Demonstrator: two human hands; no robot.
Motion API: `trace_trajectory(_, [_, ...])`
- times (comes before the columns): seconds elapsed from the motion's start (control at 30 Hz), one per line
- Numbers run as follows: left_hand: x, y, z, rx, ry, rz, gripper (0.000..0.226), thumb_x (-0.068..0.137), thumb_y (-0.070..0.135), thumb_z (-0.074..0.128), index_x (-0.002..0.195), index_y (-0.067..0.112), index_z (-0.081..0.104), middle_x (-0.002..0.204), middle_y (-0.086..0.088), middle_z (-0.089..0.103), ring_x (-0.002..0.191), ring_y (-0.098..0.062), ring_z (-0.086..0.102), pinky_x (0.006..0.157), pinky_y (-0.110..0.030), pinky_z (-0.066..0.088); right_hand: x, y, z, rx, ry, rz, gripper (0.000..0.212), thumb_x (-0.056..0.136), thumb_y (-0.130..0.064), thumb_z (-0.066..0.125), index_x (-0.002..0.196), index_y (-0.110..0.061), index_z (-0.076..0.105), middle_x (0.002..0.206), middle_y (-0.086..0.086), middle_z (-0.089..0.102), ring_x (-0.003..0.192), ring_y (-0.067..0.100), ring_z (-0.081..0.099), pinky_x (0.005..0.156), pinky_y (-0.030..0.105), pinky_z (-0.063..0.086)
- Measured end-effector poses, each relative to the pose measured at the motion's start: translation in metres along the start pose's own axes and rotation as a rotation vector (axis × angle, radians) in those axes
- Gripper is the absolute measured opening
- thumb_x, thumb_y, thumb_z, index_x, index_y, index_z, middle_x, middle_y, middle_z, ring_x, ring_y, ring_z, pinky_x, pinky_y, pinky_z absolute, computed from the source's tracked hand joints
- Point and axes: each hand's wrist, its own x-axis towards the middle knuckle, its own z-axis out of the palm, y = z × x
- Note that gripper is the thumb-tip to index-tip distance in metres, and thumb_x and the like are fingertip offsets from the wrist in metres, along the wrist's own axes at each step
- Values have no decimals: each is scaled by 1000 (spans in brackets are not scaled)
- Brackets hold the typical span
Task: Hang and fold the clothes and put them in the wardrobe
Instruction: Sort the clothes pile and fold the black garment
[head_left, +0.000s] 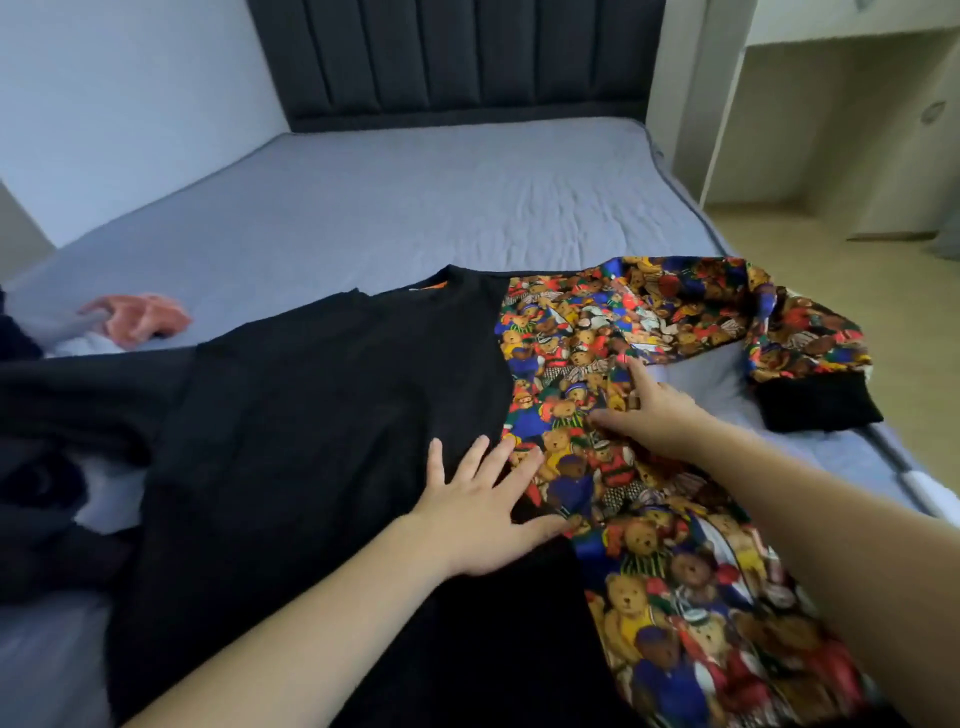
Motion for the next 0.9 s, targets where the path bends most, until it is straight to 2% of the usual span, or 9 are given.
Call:
trace_trajectory(0.13, [-72, 24, -3, -44, 261, 94, 84, 78, 85, 8, 149, 38, 10, 154, 6, 13, 144, -23, 11, 116, -58, 11, -50, 17, -16, 195, 58, 180, 85, 80, -60, 67, 133, -1, 38, 127, 17, 56, 111, 32, 57, 85, 35, 47])
trace_trajectory(0.27, [-109, 89, -2, 169, 150, 284, 103, 60, 98, 27, 131, 23, 30, 128, -2, 32, 115, -28, 33, 90, -53, 33, -102, 44, -40, 549, -480, 352, 51, 86, -46, 67, 113, -3, 62, 96, 10, 74, 80, 24, 71, 72, 32, 58])
trace_trajectory(0.37, [-116, 117, 3, 338, 65, 230, 66, 77, 60, 53, 121, 11, 44, 117, -13, 53, 103, -35, 54, 78, -44, 42, -132, 66, -45, 557, -663, 436, 50, 83, -45, 68, 112, -5, 64, 99, 10, 74, 87, 22, 72, 86, 35, 56])
trace_trajectory(0.47, [-104, 123, -16, 97, 7, 247, 30, 84, 30, 53, 109, 13, 55, 100, -11, 62, 91, -32, 62, 73, -35, 50, -141, 75, -62, 204, -565, 493, 51, 83, -57, 65, 95, -8, 58, 85, 9, 71, 78, 22, 64, 75, 25, 45])
trace_trajectory(0.57, [-105, 124, -26, -190, -207, 341, 21, 86, 37, 49, 103, 25, 53, 91, 1, 58, 86, -23, 56, 67, -27, 43, -147, 66, -76, -322, -478, 449, 49, 88, -56, 60, 80, -9, 51, 62, 7, 53, 53, 19, 47, 53, 23, 36])
trace_trajectory(0.63, [-116, 117, -17, -78, -286, 394, 36, 85, 52, 46, 115, 33, 54, 112, 3, 59, 103, -22, 51, 84, -32, 41, -145, 57, -67, -537, -209, 278, 32, 90, -43, 60, 87, -11, 55, 80, 5, 58, 78, 23, 58, 70, 29, 47])
trace_trajectory(0.7, [-124, 88, -10, 37, -68, 383, 42, 85, 57, 40, 118, 36, 56, 115, 5, 56, 108, -20, 48, 92, -37, 38, -139, 33, -44, -559, 41, 100, 36, 91, -32, 54, 121, -13, 51, 119, 8, 55, 113, 30, 55, 89, 38, 48])
trace_trajectory(0.8, [-145, -2, -8, -10, 411, -79, 32, 83, 49, 42, 106, 33, 57, 112, 10, 50, 109, -20, 47, 93, -35, 36, -129, -42, 0, -546, 227, -229, 50, 90, -32, 49, 136, -17, 37, 138, 10, 39, 127, 34, 42, 101, 45, 37])
trace_trajectory(0.9, [-183, -81, 16, -332, 577, -803, 46, 83, 45, 59, 122, 22, 50, 128, -4, 44, 119, -31, 43, 99, -43, 37, -138, -116, 48, -347, 61, -508, 55, 94, -42, 44, 143, -23, 31, 147, 7, 30, 136, 30, 32, 111, 48, 26])
